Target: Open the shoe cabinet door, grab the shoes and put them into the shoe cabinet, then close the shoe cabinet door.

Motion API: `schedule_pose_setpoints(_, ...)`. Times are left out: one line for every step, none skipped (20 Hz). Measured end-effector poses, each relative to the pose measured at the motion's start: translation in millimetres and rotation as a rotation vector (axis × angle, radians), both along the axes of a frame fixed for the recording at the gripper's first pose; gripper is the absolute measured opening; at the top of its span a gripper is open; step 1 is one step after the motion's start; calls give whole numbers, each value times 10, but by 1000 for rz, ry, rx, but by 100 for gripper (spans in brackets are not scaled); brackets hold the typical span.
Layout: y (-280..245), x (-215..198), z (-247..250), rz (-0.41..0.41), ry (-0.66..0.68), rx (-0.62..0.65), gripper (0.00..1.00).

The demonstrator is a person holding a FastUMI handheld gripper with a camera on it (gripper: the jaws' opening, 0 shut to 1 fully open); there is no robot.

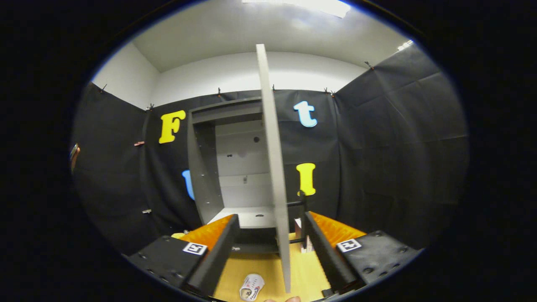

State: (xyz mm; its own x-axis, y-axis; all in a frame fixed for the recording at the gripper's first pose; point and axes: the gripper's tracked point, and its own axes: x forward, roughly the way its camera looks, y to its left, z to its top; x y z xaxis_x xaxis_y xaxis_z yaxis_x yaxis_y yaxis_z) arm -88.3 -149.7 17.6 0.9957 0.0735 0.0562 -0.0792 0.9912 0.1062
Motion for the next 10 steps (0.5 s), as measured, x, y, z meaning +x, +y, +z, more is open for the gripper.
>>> schedule_pose_setpoints(113,-87,-23,19,5,-11,86)
schedule_pose_setpoints(252,-54,-49,35,13,-23,98)
schedule_pose_setpoints(389,-41,-99,47,26,-29,98)
schedule_pose_setpoints(535,-16,-172,70,46,-36,98)
schedule_pose_setpoints(673,28,-239,85,65,-30,98)
schedule_pose_setpoints(799,58,-334,102,91,-18,98)
schedule_pose_setpoints(922,76,-448,124,119,-6,98)
schedule_pose_setpoints(1023,84,-602,135,154,-9,98)
schedule_pose_setpoints(1084,133,-756,139,188,-14,98)
schedule_pose_setpoints(1163,155,-935,143,222,-18,98)
